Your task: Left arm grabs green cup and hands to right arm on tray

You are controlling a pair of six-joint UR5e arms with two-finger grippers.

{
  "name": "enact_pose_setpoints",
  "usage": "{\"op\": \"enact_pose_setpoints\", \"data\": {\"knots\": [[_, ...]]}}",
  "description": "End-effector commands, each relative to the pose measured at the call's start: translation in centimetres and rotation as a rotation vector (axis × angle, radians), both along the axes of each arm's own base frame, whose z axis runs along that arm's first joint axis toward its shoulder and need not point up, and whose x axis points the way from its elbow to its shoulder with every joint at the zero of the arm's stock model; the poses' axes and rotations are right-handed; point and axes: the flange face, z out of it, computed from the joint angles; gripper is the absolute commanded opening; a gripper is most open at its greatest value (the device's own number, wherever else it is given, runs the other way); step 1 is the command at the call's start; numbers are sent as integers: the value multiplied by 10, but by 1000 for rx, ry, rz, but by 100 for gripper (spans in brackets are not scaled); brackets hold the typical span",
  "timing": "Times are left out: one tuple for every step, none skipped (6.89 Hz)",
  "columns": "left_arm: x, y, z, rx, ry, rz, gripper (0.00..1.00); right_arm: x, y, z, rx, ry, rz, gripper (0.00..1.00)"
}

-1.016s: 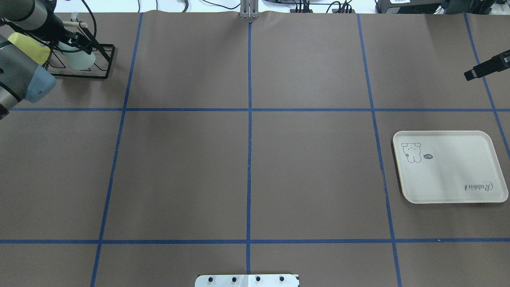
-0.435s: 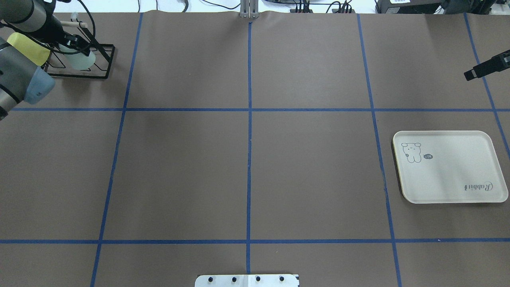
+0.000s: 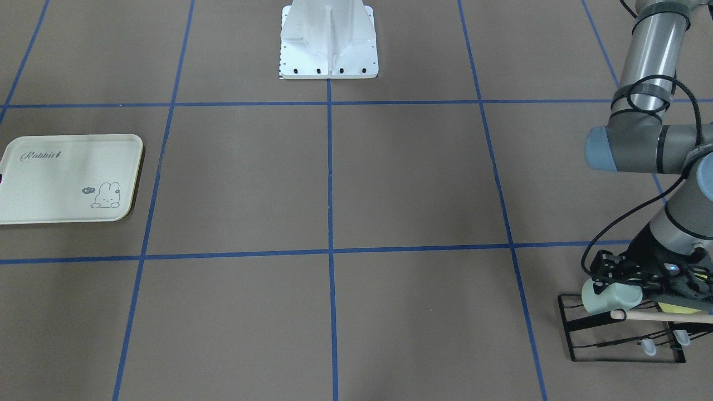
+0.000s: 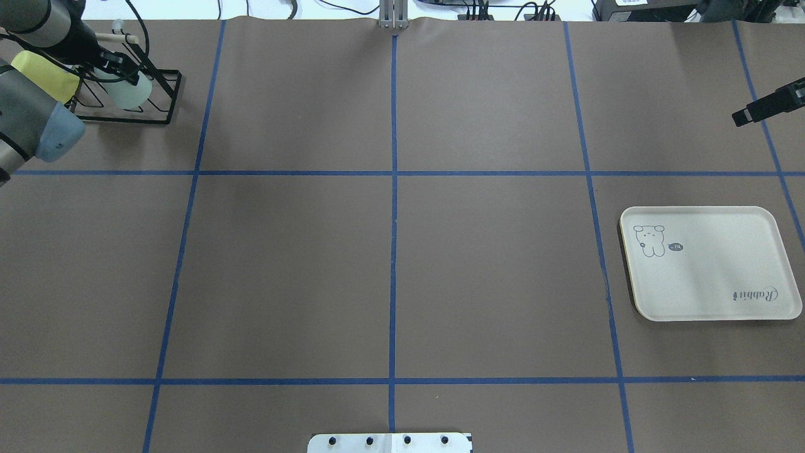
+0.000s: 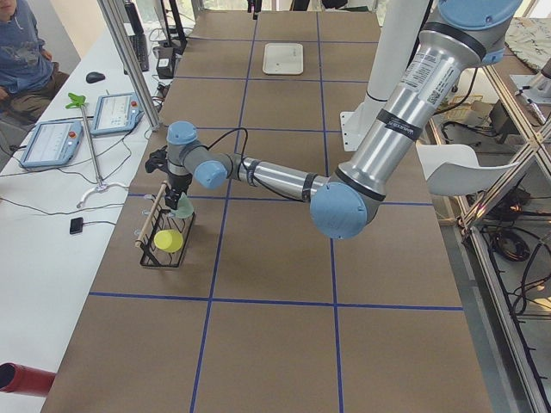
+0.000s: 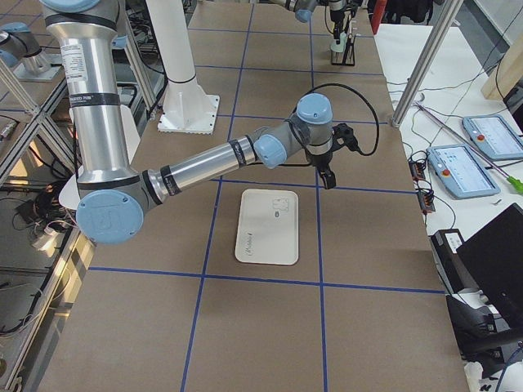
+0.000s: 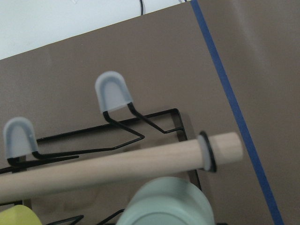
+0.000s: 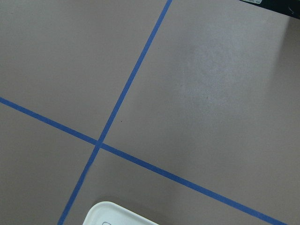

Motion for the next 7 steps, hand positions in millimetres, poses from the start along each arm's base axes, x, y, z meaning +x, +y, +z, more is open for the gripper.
{"op": "enact_pose_setpoints", "data": {"knots": [[-16,-2,-19,30,14,-23,0,0,0,-1,2,-1,0,100],[-33,-1,-26,43,23,-41,0,0,0,0,0,1,-1,100],[-50,7,-31,54,32,-55,0,-1,-2,-3,5,-1,0,100],[-61,19,-36,71,40,-64,0,-1,-3,-4,6,-2,0,100],[-72,29,-43,82,48,-72,0,-1,-4,-5,8,-1,1,100],[-77,49,-68,67,74,-49,0,-1,-4,-6,6,-2,4,100],[-88,66,-103,51,73,-54,0,-1,-5,-9,1,-7,12,100]]}}
